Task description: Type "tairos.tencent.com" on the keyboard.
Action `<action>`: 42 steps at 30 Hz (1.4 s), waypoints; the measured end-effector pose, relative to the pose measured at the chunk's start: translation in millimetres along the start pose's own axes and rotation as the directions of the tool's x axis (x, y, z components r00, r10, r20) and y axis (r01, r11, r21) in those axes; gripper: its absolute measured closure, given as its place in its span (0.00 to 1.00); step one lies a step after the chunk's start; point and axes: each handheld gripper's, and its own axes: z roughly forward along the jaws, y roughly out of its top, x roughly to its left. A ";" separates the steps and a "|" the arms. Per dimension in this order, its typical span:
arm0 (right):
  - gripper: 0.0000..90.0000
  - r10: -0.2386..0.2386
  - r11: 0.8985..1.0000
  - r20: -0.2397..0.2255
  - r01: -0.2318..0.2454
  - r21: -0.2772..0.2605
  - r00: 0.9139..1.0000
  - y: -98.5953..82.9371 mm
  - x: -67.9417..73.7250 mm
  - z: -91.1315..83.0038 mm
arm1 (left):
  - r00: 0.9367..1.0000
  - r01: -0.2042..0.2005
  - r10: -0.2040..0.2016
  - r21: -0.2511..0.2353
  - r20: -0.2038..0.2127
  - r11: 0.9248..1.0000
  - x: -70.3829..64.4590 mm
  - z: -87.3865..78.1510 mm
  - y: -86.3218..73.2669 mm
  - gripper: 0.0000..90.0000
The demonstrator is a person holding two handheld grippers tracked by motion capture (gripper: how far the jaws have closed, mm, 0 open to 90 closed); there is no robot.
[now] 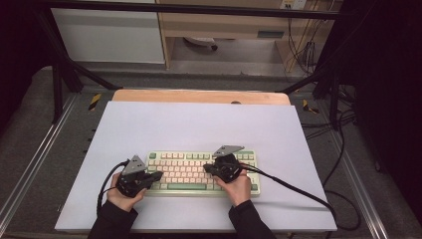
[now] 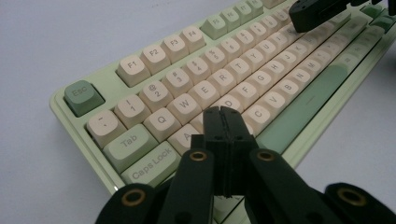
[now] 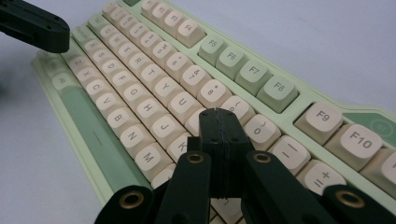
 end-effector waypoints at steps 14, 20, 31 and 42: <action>1.00 -0.022 0.999 -0.022 0.021 -0.040 1.000 4.1 9.2 -18.4 | 1.000 -0.001 0.001 0.000 0.000 1.000 0.0 0.0 0.2 1.00; 1.00 -0.034 0.999 -0.039 0.033 -0.036 0.999 5.1 15.7 -17.9 | 1.000 -0.001 0.001 -0.001 -0.001 1.000 0.2 -0.5 0.3 1.00; 1.00 -0.043 0.999 -0.065 0.042 -0.016 0.997 2.1 24.5 -8.1 | 1.000 -0.003 0.003 -0.002 -0.002 1.000 -0.1 -0.6 0.4 1.00; 1.00 -0.041 0.999 -0.078 0.041 0.002 0.996 -3.4 27.4 -0.6 | 1.000 -0.005 0.005 -0.002 -0.002 1.000 -0.2 -0.6 0.4 1.00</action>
